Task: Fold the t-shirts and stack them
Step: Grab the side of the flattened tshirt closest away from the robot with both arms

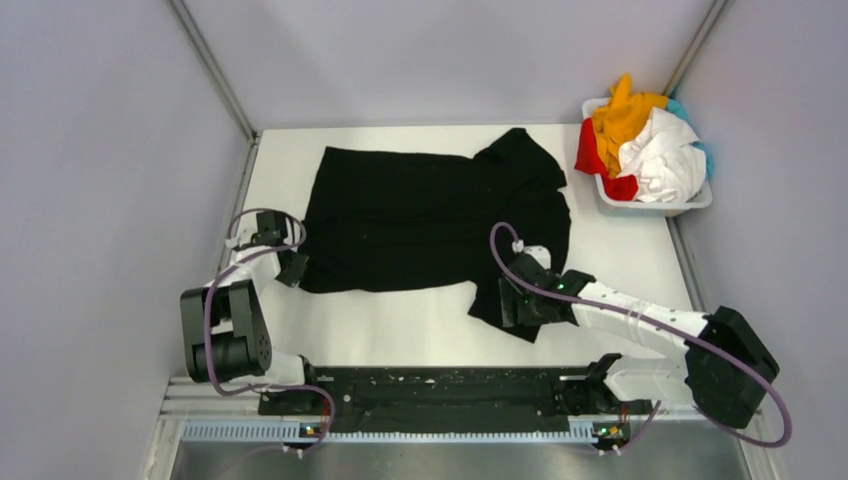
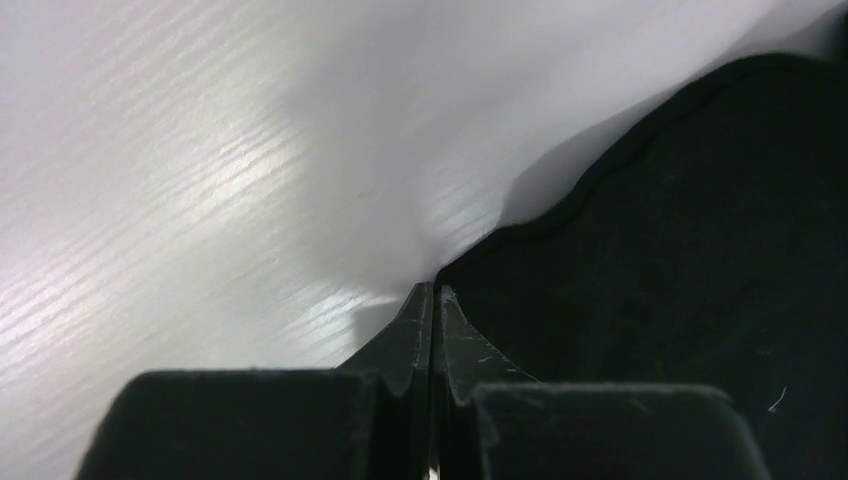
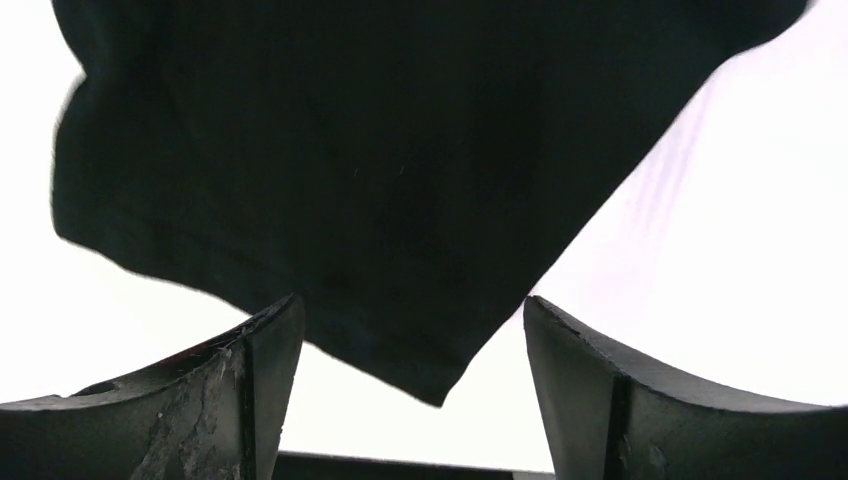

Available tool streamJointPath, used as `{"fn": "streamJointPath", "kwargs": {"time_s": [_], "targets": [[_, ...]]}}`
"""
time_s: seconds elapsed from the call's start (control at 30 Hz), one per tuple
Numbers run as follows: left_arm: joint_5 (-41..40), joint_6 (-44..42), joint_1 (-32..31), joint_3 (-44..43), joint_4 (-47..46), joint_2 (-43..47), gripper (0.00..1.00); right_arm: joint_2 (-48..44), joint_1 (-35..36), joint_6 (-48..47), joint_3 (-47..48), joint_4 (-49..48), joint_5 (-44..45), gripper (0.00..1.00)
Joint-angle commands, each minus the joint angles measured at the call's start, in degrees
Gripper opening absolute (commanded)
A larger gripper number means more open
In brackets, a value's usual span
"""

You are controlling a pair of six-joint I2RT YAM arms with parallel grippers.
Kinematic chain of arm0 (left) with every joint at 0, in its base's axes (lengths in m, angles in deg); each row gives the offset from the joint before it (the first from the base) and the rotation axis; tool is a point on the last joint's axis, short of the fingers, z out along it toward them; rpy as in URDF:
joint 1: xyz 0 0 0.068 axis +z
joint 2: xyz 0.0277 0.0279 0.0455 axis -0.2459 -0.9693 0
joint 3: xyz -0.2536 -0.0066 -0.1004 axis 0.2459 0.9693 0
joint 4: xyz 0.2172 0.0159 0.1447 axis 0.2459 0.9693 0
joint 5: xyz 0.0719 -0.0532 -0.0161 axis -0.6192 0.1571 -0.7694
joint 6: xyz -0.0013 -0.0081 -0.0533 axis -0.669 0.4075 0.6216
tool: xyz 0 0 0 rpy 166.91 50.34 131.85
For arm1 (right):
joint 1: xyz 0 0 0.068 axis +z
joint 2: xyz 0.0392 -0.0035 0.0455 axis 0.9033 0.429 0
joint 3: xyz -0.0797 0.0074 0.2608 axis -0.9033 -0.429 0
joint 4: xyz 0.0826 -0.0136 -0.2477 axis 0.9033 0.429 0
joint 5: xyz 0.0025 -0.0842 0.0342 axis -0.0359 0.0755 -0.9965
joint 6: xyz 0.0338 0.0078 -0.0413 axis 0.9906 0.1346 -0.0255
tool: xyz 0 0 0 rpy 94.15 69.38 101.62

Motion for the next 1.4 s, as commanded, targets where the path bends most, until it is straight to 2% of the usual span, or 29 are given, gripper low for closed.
{"fn": "streamJointPath", "kwargs": {"time_s": [0.0, 0.2, 0.33, 0.4, 0.47, 0.5, 0.63, 0.8, 1.03, 1.13, 1.27, 1.37], "targets": [[1.4, -0.1, -0.4, 3.5, -0.2, 4.8, 0.0, 3.1, 5.0, 4.9, 0.6, 3.7, -1.0, 0.77], [1.6, 0.0, -0.3, 4.5, 0.4, 7.1, 0.0, 6.0, 6.9, 6.6, -1.1, 2.3, -2.5, 0.56], [1.3, -0.1, -0.3, 4.6, 0.8, 7.6, 0.0, 8.4, 6.9, 7.9, -2.5, 3.7, -3.9, 0.32], [0.9, 0.0, -0.4, 4.4, 1.8, 8.2, 0.0, 8.1, 7.5, 9.3, -2.9, 5.9, -4.9, 0.13], [0.8, 0.2, -0.3, 4.8, 2.6, 9.5, 0.0, 6.3, 9.9, 10.8, -2.6, 9.5, -5.4, 0.02], [0.7, 0.3, -0.3, 5.2, 2.9, 10.6, 0.0, 4.9, 11.5, 11.5, -2.0, 11.9, -5.8, 0.0], [-1.0, 1.5, -0.3, 7.3, 6.4, 18.1, 0.0, -1.8, 18.3, 13.8, 1.7, 19.2, -11.9, 0.0], [-7.6, 3.4, -0.3, 8.8, 14.4, 30.5, 0.0, -8.4, 25.9, 18.9, 5.4, 26.1, -17.7, 0.0], [-14.3, 5.8, -0.3, 12.2, 20.8, 45.5, 0.0, -13.3, 27.2, 21.9, 3.7, 29.1, -20.3, 0.0], [-15.3, 5.9, -0.1, 12.4, 21.3, 46.0, 0.0, -13.9, 27.2, 21.1, 4.2, 29.2, -18.9, 0.0], [-12.6, 4.8, -0.2, 12.5, 19.0, 42.9, 0.0, -13.4, 27.2, 20.7, 4.9, 29.3, -17.0, 0.0], [-9.3, 3.9, -0.3, 12.7, 15.0, 39.6, 0.0, -13.0, 26.5, 19.4, 8.0, 29.4, -10.6, 0.0]]}}
